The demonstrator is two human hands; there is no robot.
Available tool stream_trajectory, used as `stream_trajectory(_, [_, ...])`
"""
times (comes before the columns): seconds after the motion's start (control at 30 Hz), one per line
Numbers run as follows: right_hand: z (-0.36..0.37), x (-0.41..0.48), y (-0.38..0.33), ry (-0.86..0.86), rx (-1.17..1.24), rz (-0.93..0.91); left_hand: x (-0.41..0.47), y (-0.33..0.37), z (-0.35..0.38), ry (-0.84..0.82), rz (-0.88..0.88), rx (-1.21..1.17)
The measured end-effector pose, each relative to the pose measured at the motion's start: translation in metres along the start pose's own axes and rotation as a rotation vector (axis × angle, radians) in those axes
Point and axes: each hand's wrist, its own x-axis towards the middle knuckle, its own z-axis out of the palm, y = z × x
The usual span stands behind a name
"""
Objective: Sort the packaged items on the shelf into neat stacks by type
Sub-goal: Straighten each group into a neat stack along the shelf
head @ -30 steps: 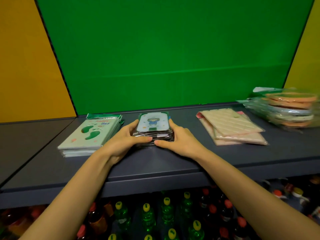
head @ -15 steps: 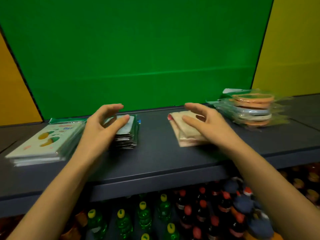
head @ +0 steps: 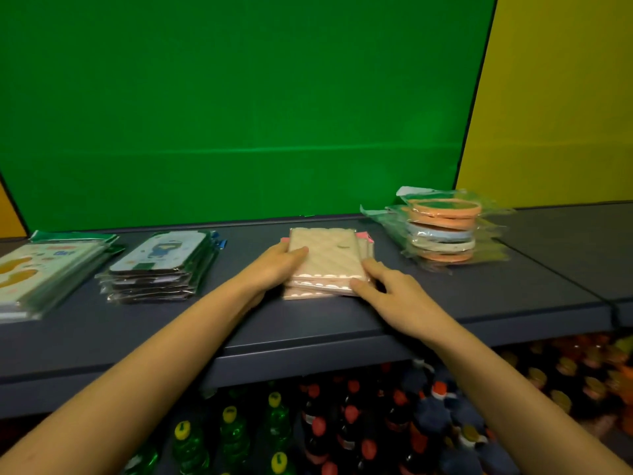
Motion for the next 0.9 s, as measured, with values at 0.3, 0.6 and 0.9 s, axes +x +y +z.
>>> stream_trajectory(0.3, [-0.005,0.032,0.009,-0.039,0.677,0.171,0.003,-0.002,0.007,-0.023,0.024,-0.062])
stream_trajectory(0.6, [0.004,0.048,-0.021,-0.043,0.544,0.219,0.009,-0.009,0.007,0.079,-0.03,-0.368])
stream_trajectory(0.9, [0.005,0.059,-0.015,-0.048,0.733,0.242,0.022,-0.021,0.004,-0.004,-0.063,-0.491])
